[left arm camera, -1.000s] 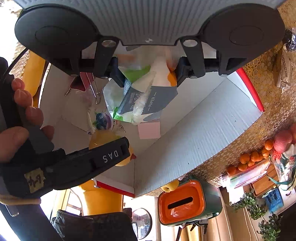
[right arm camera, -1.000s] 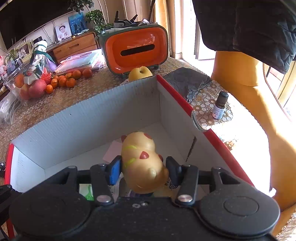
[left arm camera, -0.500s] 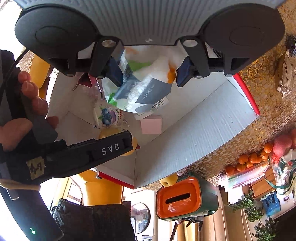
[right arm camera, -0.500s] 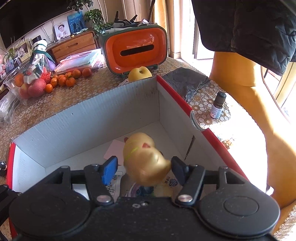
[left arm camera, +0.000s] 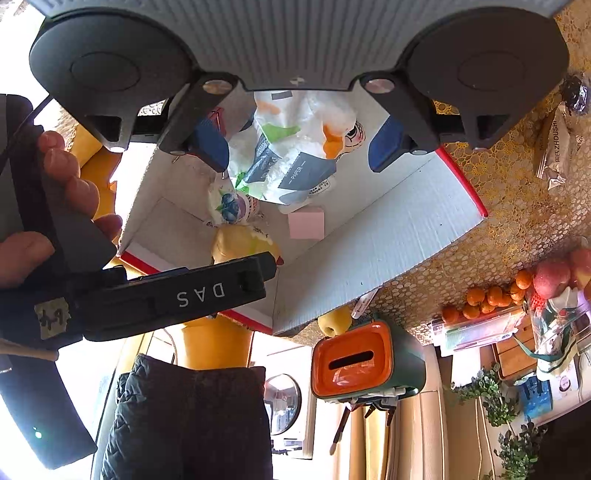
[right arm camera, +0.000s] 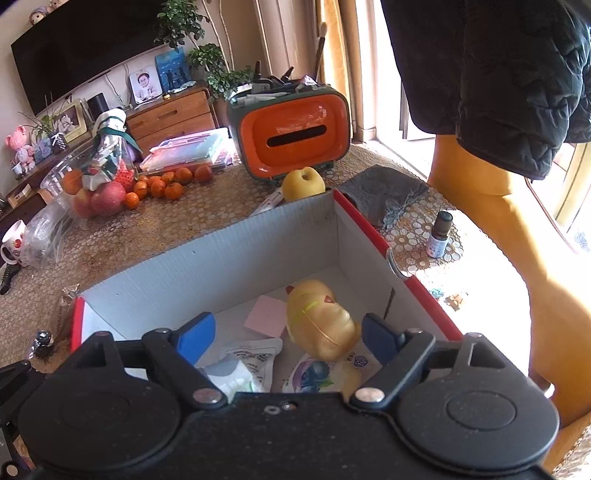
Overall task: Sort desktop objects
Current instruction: 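Open the left tool to drop the tissue pack while the right tool releases the pear toy, then withdraw both open tools up and away from the red box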
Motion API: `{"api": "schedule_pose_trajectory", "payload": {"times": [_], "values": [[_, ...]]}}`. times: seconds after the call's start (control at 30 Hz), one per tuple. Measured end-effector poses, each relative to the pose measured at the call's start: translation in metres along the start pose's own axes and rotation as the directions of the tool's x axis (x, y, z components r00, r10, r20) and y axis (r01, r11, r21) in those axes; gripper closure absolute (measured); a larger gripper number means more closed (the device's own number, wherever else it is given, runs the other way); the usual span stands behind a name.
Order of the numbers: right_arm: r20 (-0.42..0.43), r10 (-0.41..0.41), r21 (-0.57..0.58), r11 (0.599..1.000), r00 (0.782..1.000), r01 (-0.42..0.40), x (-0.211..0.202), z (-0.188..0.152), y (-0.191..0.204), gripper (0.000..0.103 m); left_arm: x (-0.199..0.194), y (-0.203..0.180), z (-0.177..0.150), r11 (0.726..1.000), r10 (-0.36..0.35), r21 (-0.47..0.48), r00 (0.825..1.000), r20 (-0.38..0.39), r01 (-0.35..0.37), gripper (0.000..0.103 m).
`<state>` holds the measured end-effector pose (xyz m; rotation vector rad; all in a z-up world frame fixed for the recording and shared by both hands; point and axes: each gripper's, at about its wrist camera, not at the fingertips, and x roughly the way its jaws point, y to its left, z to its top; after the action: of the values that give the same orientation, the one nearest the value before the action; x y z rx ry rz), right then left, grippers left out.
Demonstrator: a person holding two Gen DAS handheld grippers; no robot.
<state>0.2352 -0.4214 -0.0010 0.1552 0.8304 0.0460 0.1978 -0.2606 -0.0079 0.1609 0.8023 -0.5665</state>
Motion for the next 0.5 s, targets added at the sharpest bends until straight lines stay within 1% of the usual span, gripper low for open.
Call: {"api": "schedule_pose_trajectory", "payload": {"times": [0.1, 0.17, 0.2, 0.27, 0.3, 0.4, 0.5], "values": [[0.022, 0.015, -0.029, 0.999, 1.0, -0.014, -0.013, 0.0, 0.008, 0.01, -0.012, 0.002, 0.0, 1.0, -0.009, -0.013, 1.0, 0.028, 0.009, 0.017], [0.042, 0.008, -0.037, 0.999, 0.999, -0.007, -0.021, -0.001, 0.013, 0.01, -0.02, 0.004, -0.001, 1.0, -0.012, -0.025, 0.999, 0.042, 0.013, 0.015], [0.054, 0.006, -0.042, 0.999, 0.999, -0.004, -0.026, -0.002, 0.015, 0.009, -0.024, 0.005, -0.001, 0.999, -0.013, -0.03, 0.999, 0.048, 0.014, 0.014], [0.079, 0.002, -0.05, 0.999, 0.997, 0.002, -0.035, -0.003, 0.019, 0.007, -0.032, 0.006, -0.002, 0.999, -0.014, -0.038, 0.998, 0.063, 0.016, 0.008], [0.091, 0.0, -0.051, 0.999, 0.996, 0.004, -0.039, -0.003, 0.02, 0.006, -0.036, 0.007, -0.003, 0.999, -0.017, -0.042, 0.997, 0.073, 0.02, 0.001], [0.117, -0.005, -0.043, 0.999, 0.993, 0.01, -0.053, -0.005, 0.025, 0.004, -0.048, 0.011, -0.005, 0.998, -0.035, -0.053, 0.995, 0.093, 0.04, 0.0], [0.13, -0.008, -0.039, 0.999, 0.991, 0.013, -0.065, -0.009, 0.03, 0.003, -0.06, 0.013, -0.009, 0.997, -0.04, -0.055, 0.993, 0.107, 0.046, 0.0]]}}
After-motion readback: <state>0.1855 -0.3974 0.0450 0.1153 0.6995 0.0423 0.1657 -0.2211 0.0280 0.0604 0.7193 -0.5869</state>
